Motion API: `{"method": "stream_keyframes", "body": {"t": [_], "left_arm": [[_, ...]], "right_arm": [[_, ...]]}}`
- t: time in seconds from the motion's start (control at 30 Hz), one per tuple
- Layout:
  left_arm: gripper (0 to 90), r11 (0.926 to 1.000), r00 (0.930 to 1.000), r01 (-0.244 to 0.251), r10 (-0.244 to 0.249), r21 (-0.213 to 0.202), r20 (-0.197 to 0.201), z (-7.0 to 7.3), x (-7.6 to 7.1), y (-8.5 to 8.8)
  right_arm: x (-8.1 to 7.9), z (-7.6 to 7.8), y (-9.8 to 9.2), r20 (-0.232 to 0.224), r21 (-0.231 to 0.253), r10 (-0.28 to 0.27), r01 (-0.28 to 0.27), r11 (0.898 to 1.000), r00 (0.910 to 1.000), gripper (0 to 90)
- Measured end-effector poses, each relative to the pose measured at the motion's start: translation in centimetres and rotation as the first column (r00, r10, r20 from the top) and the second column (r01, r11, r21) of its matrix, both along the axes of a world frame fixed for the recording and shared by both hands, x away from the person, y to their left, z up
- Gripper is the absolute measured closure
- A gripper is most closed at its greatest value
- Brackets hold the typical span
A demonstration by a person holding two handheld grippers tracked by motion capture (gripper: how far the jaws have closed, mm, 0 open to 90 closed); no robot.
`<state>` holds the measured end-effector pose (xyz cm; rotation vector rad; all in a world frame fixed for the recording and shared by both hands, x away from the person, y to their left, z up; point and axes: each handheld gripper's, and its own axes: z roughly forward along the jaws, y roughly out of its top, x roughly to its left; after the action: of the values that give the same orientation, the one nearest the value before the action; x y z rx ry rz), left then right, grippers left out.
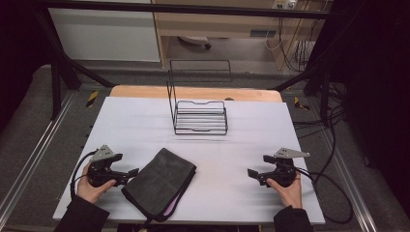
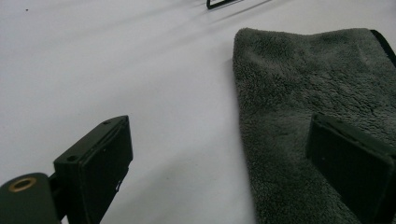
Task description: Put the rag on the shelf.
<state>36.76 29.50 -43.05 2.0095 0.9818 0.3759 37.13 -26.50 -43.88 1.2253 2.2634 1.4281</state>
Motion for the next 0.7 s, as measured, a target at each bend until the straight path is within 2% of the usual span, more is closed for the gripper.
{"method": "stream_keyframes", "body": {"t": [0.17,0.33,0.47,0.57,0.7], "left_arm": [[7.3,1.0000,1.0000,-0.002,0.002,0.004,0.002,0.0,0.0,0.0],[7.9,1.0000,1.0000,-0.007,0.007,0.004,0.002,0.0,-0.1,-0.1],[8.7,1.0000,1.0000,-0.005,0.005,0.004,0.001,0.0,-0.1,-0.1],[8.9,0.9999,1.0000,0.003,-0.003,0.010,-0.001,0.0,-0.1,-0.1],[9.4,1.0000,1.0000,0.000,0.000,0.009,0.000,0.0,-0.2,-0.2]], "right_arm": [[0.0,0.0,0.1,-0.005,0.011,0.000,0.000,1.000,1.0000,1.8],[-0.1,-0.1,0.6,-0.010,0.002,0.013,-0.013,1.000,0.9999,1.9],[-0.1,-0.1,1.4,-0.009,0.005,0.026,-0.026,1.000,0.9996,2.3],[-0.1,-0.1,2.2,-0.015,-0.011,0.028,-0.028,1.000,0.9995,2.4],[-0.1,-0.1,3.3,-0.029,0.000,0.039,-0.039,0.999,0.9988,2.5]]}}
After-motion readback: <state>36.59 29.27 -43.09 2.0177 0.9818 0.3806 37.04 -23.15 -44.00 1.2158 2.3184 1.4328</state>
